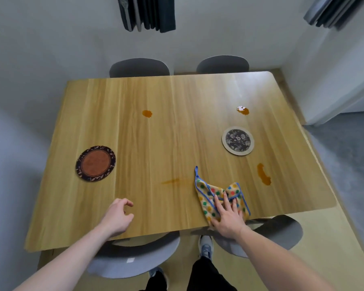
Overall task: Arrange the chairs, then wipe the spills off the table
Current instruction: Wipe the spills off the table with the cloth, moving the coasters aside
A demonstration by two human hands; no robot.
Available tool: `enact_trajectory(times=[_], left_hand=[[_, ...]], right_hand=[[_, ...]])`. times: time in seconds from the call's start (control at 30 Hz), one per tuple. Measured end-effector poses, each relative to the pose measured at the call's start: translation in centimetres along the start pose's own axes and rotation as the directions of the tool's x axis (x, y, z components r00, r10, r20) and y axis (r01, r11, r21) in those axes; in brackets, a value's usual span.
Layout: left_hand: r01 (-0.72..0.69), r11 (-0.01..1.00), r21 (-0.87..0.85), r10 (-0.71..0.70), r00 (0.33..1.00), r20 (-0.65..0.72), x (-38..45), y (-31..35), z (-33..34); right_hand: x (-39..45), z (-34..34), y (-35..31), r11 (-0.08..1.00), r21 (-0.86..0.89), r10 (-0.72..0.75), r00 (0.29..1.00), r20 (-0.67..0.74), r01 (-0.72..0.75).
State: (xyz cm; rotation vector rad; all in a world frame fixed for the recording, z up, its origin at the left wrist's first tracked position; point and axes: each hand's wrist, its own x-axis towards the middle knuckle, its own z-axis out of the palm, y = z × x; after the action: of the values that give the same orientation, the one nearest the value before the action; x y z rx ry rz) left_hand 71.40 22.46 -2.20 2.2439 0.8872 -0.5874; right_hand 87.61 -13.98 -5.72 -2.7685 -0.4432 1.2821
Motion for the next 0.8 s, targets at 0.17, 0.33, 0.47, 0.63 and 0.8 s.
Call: enact_trajectory(times=[0.17, 0.33, 0.47, 0.63, 0.8], left_hand=[[-0.051, 0.998, 0.031, 0.05, 0.999, 0.014, 1.2, 6.9, 2.6], [-0.081, 0.997, 0.015, 0.081, 0.997, 0.006, 1.7, 13.6, 5.1], [-0.071, 0.997, 0.017, 0.071, 0.997, 0.002, 2.1, 16.9, 6.8], [-0.055, 0.998, 0.034, 0.055, 0.998, -0.01, 2.4, 19.3, 8.5], [-0.023, 0.999, 0.041, 0.023, 1.0, -0.019, 2.3, 19.4, 9.1]], right_hand=[[0.7, -2.7, 6.7, 0.998, 0.039, 0.039, 0.999, 0.015, -0.039], [2.0, -6.0, 14.1, 0.994, 0.093, 0.059, 0.998, 0.029, -0.061], [3.3, -8.8, 18.8, 0.981, 0.152, 0.127, 0.992, -0.022, -0.122], [5.2, -11.8, 24.5, 0.962, 0.18, 0.224, 0.971, -0.083, -0.207], [7.3, -14.4, 27.4, 0.947, 0.228, 0.252, 0.963, -0.099, -0.224]])
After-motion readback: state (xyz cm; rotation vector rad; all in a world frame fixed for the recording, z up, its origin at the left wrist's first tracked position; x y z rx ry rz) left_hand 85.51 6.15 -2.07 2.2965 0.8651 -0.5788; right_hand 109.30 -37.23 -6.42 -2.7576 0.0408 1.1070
